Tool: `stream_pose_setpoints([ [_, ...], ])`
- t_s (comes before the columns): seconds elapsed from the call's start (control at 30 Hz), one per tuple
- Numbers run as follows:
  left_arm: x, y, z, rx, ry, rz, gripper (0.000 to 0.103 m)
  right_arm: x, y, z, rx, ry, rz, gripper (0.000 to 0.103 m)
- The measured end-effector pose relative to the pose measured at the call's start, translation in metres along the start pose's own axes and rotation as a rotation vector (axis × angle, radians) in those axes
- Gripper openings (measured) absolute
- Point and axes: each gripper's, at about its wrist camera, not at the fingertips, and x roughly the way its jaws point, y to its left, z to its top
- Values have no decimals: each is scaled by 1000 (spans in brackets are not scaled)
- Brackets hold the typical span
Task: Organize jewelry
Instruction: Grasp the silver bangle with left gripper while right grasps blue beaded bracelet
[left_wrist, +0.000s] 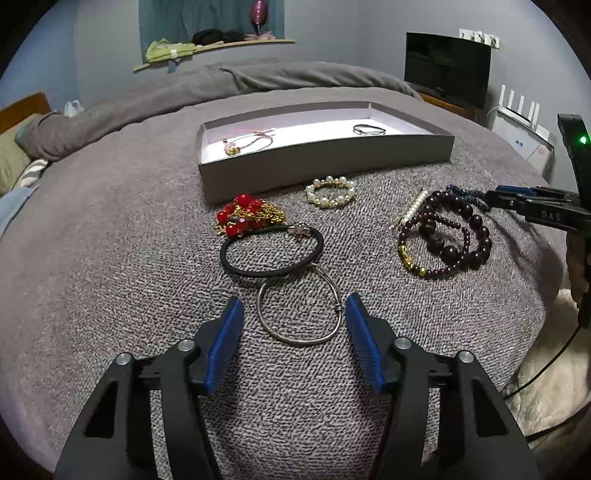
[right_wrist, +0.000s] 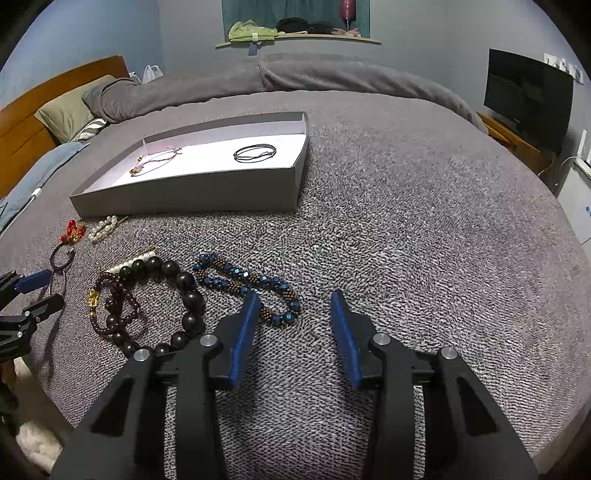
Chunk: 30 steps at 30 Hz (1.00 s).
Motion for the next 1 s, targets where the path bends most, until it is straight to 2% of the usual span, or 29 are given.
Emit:
stream_pose_setpoints([
  [0.17,2,-3,-1,25,2,-4,49,1,-2,0,10,4,-8,40],
  [0.47,-10,-1,-1,20,-1,-76,49,3,-2,2,11,9,-2,40],
  [0.53,-11,0,-2,23,5,-74,49,4,-1,3,11,9,-2,38],
  [0.6,-14,1,-5,25,10,-72,49,5,-1,3,11,12,1,31],
  [0.9,-31,18,-7,0,-20,-49,49,21,0,8,4,62,-1,28],
  [0.93,-31,19,-6,-4,-23,-49,49,22,2,9,-6,60,-3,26],
  [1.0,-35,21,-3,-12,-35,-52,49,21,2,10,-7,56,5,7],
])
